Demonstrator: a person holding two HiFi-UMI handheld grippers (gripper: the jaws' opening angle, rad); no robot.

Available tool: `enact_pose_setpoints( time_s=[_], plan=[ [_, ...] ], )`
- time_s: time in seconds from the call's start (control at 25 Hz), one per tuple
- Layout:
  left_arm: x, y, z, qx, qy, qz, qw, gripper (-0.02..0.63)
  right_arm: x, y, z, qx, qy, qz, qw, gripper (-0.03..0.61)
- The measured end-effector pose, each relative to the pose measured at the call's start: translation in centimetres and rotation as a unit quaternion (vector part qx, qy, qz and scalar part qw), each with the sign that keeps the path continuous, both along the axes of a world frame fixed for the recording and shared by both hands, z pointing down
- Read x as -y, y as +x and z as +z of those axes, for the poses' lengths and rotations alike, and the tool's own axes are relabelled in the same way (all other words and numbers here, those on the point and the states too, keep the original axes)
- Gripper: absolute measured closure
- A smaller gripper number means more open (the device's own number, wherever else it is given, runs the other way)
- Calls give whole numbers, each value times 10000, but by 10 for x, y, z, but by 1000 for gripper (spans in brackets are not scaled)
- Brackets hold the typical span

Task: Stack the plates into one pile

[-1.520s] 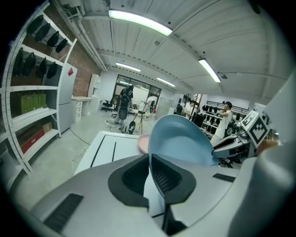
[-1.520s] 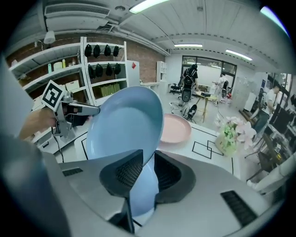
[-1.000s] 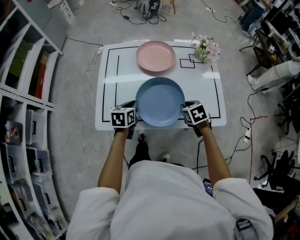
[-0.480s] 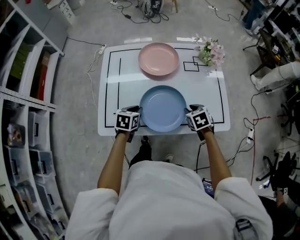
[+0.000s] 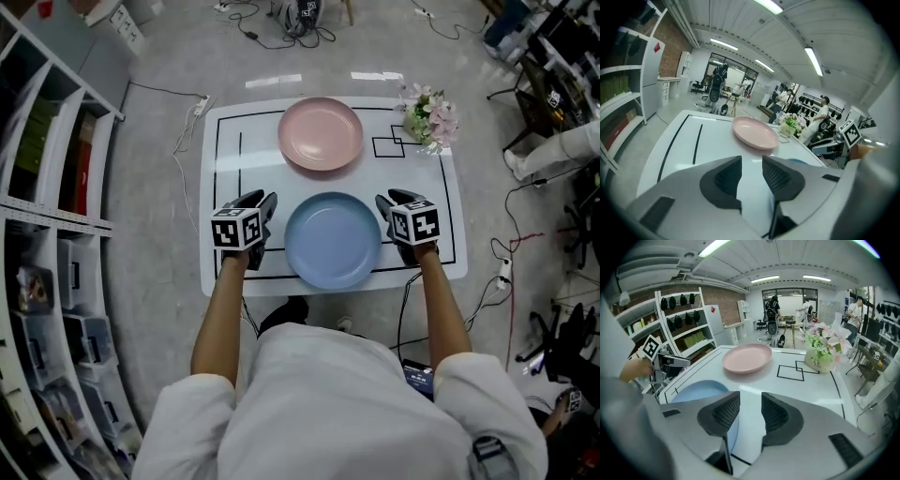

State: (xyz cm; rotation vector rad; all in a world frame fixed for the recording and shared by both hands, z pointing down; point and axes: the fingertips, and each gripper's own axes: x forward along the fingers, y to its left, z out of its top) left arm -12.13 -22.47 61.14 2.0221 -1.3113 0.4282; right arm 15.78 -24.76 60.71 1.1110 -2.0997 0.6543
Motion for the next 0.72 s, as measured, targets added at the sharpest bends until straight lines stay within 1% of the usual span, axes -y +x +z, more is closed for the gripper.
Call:
enact_pose_setpoints(
  time_s=[0.08, 0.16, 0.24, 0.32, 0.44, 0.52, 0.64, 0.72],
  plan=[
    [31, -9, -3, -253, 72, -124, 9996, 450, 25, -11, 1, 171, -62, 2, 9998, 402],
    [64, -12, -2, -497, 111, -150, 9986, 417, 53, -24, 8, 403, -191, -20, 9990, 371],
    [96, -14, 5, -602, 89, -113, 9981, 395, 84, -33, 17, 604, -341, 71, 9976, 345],
    [124, -13, 19, -654, -35, -77, 9978, 391, 112, -38, 25, 761, -497, 297, 9954, 328],
    [155, -9, 37, -861, -261, -104, 9959, 385, 143, -49, 38, 1100, -736, 603, 9894, 318],
    [173, -13, 46, -989, -380, -253, 9940, 381, 160, -56, 48, 1273, -824, 760, 9855, 314],
    [197, -12, 57, -1144, -510, -397, 9913, 380, 178, -55, 62, 1333, -913, 1037, 9814, 311],
    [206, -6, 59, -1092, -531, -262, 9923, 382, 183, -54, 67, 1253, -867, 1128, 9819, 322]
  ],
)
